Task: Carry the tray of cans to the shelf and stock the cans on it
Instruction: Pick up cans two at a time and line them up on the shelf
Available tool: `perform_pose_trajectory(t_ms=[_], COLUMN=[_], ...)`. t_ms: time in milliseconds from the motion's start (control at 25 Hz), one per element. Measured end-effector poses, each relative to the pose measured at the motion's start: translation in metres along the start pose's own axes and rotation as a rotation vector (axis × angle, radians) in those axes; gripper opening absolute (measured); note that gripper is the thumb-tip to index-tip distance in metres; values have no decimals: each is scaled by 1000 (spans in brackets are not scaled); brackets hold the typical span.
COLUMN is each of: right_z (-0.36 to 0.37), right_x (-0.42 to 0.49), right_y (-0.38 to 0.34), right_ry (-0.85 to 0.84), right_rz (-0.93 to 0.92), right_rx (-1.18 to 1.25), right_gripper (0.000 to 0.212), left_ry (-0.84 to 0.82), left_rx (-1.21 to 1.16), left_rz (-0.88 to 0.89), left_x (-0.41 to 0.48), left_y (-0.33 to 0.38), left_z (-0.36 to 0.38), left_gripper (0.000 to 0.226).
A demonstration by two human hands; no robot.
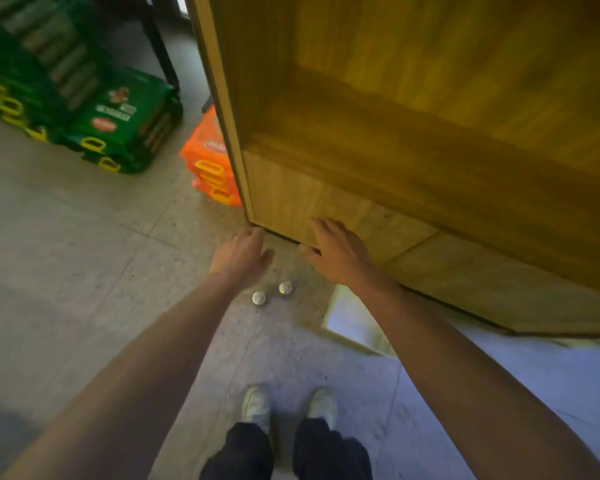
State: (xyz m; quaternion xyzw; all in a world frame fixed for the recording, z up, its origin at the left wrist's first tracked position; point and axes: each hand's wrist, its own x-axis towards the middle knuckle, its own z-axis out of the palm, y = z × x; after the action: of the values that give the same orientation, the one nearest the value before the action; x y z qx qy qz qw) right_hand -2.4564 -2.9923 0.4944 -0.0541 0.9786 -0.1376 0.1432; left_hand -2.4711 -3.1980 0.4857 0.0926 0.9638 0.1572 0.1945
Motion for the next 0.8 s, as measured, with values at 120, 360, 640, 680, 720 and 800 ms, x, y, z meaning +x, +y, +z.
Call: perform_pose_trajectory(t_ms=[120, 360, 640, 680, 720, 800], right_z=[177, 446, 539, 545, 549, 551], right_x=[27, 79, 129, 133, 136, 136], right_y=[38, 125, 137, 136, 134, 131], right_ry=[-124, -244, -6, 42, 90, 152], right_rz=[39, 151, 166, 173, 178, 170], right_rx=[54, 81, 364, 424, 468, 508], right_gripper=[68, 95, 82, 78, 74, 66], left_ry=[-67, -123, 211, 283, 335, 374], left_rx=[-81, -219, -530, -584, -630, -676], left_rz=[-173, -380, -490, -496, -493, -471], left_x=[24, 78, 121, 125, 127, 126], left_y=[-80, -185, -194, -192, -192, -193], left_z=[158, 407, 493, 498, 502, 503], left_gripper=[50, 68, 61, 57, 54, 51])
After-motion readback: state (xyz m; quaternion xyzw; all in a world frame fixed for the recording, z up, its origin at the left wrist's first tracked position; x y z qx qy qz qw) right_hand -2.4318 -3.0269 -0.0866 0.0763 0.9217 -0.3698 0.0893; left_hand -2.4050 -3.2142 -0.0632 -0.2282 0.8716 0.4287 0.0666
